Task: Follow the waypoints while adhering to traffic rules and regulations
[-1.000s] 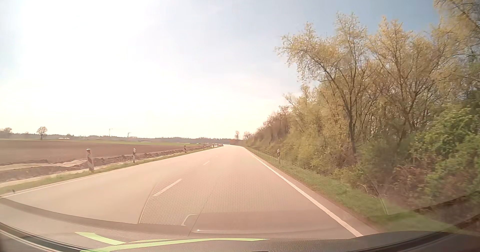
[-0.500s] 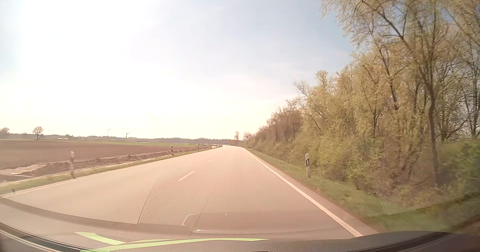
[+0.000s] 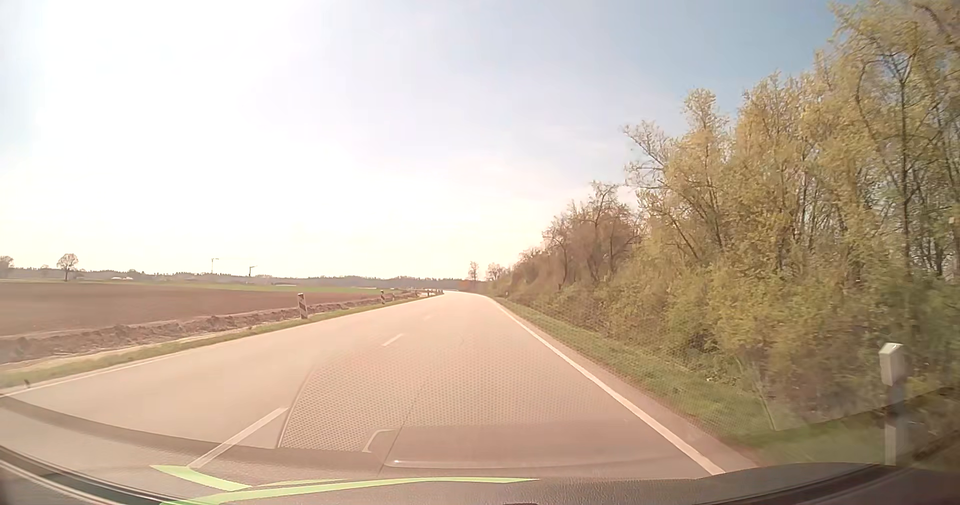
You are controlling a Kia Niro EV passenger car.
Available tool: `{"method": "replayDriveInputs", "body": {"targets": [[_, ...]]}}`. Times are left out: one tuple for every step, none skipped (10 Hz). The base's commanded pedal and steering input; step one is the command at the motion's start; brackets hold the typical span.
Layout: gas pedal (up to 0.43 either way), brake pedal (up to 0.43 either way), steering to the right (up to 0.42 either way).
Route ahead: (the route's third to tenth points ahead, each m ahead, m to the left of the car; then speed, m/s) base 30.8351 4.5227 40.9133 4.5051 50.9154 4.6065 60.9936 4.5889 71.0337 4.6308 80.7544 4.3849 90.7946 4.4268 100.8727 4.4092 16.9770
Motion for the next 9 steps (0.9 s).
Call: {"method": "replayDriveInputs", "body": {"targets": [[0.138, 0.0, 0.001], [0.138, 0.0, 0.001], [0.138, 0.0, 0.001], [0.138, 0.0, 0.001], [0.138, 0.0, 0.001], [0.138, 0.0, 0.001], [0.138, 0.0, 0.001], [0.138, 0.0, 0.001], [0.138, 0.0, 0.001]]}}
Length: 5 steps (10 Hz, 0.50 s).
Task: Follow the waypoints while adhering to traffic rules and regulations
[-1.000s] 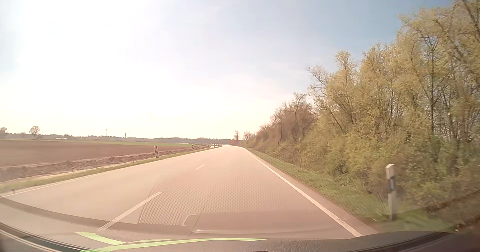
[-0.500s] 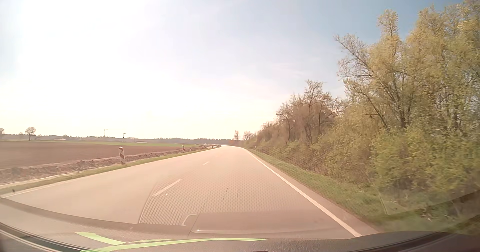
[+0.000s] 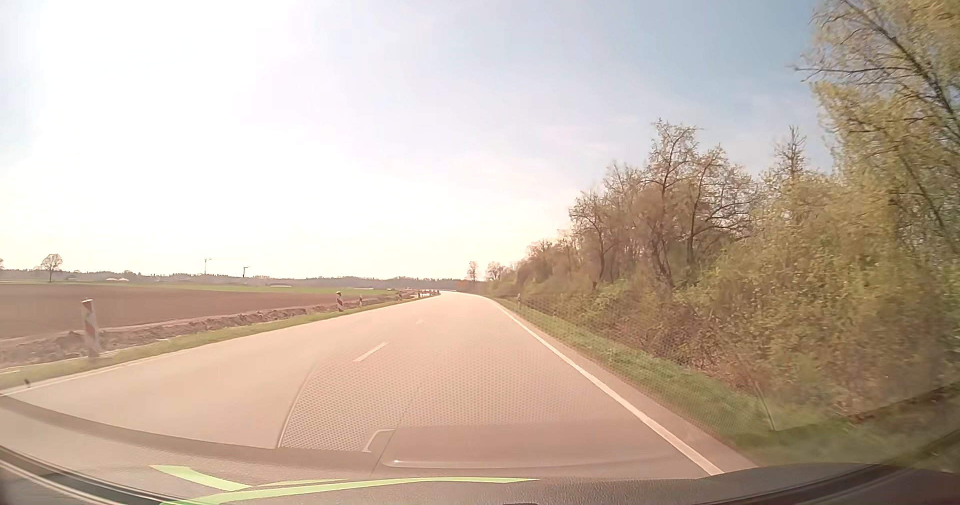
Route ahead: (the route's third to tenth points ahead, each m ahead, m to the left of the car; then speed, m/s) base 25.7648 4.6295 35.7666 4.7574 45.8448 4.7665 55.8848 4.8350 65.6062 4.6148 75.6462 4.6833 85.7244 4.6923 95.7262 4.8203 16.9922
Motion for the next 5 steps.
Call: {"method": "replayDriveInputs", "body": {"targets": [[0.138, 0.0, 0.001], [0.138, 0.0, 0.001], [0.138, 0.0, 0.001], [0.138, 0.0, 0.001], [0.138, 0.0, 0.001]]}}
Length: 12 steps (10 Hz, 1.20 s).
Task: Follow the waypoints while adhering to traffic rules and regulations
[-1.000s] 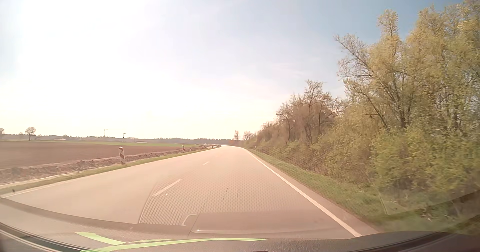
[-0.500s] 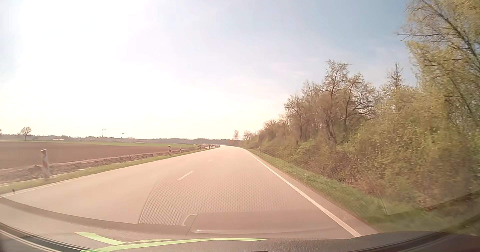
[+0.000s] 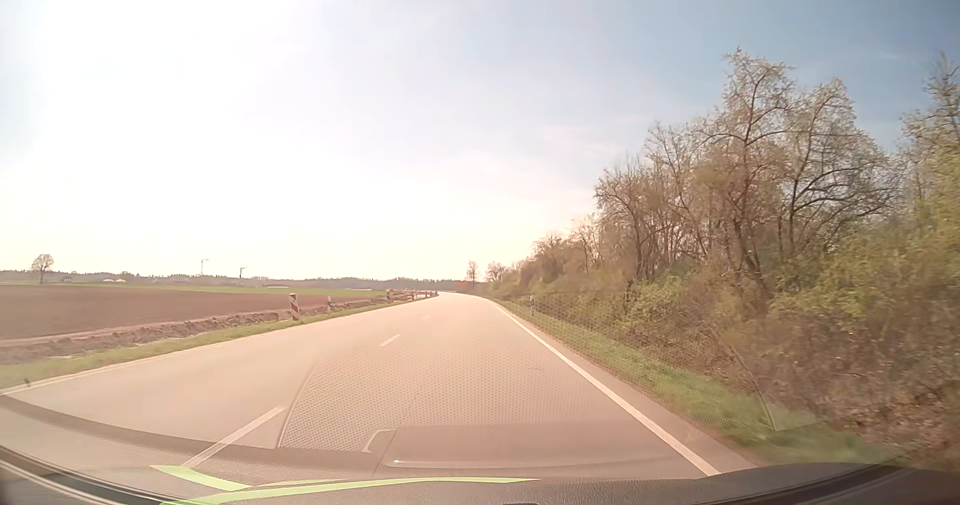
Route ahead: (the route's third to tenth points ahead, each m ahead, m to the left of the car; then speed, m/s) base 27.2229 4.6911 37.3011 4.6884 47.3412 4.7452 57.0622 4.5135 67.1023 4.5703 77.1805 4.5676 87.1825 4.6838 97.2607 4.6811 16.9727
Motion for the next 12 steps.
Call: {"method": "replayDriveInputs", "body": {"targets": [[0.138, 0.0, 0.001], [0.138, 0.0, 0.001], [0.138, 0.0, 0.001], [0.138, 0.0, 0.001], [0.138, 0.0, 0.001], [0.138, 0.0, 0.001], [0.138, 0.0, 0.0], [0.138, 0.0, 0.0], [0.138, 0.0, 0.0], [0.138, 0.0, 0.0], [0.138, 0.0, 0.0], [0.138, 0.0, 0.0]]}}
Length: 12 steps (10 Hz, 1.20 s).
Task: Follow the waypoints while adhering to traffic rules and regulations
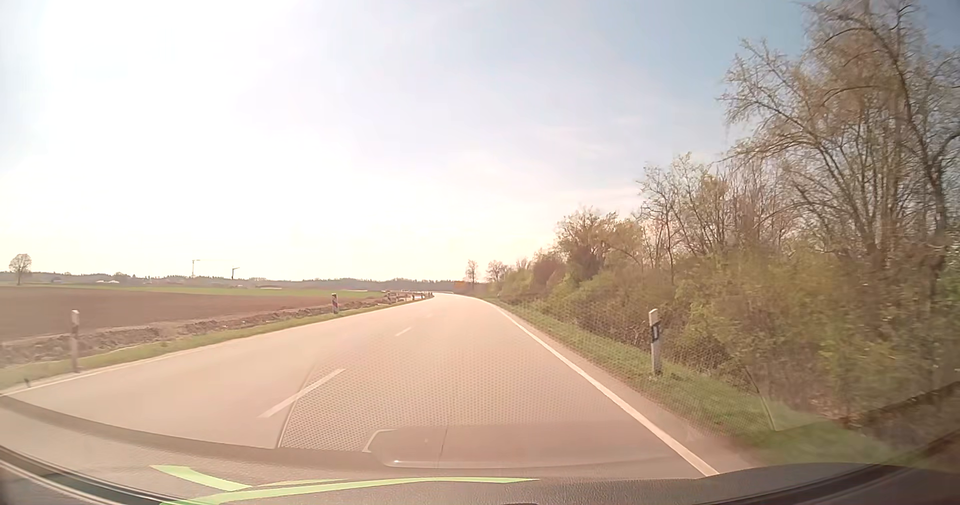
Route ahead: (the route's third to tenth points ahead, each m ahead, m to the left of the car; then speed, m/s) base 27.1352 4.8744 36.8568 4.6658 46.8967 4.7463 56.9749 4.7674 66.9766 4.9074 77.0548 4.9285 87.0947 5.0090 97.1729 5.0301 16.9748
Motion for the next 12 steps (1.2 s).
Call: {"method": "replayDriveInputs", "body": {"targets": [[0.138, 0.0, 0.0], [0.138, 0.0, 0.0], [0.138, 0.0, 0.0], [0.138, 0.0, 0.0], [0.138, 0.0, -0.001], [0.138, 0.0, -0.001], [0.138, 0.0, -0.001], [0.138, 0.0, -0.001], [0.138, 0.0, -0.001], [0.138, 0.0, -0.001], [0.138, 0.0, -0.001], [0.138, 0.0, -0.001]]}}
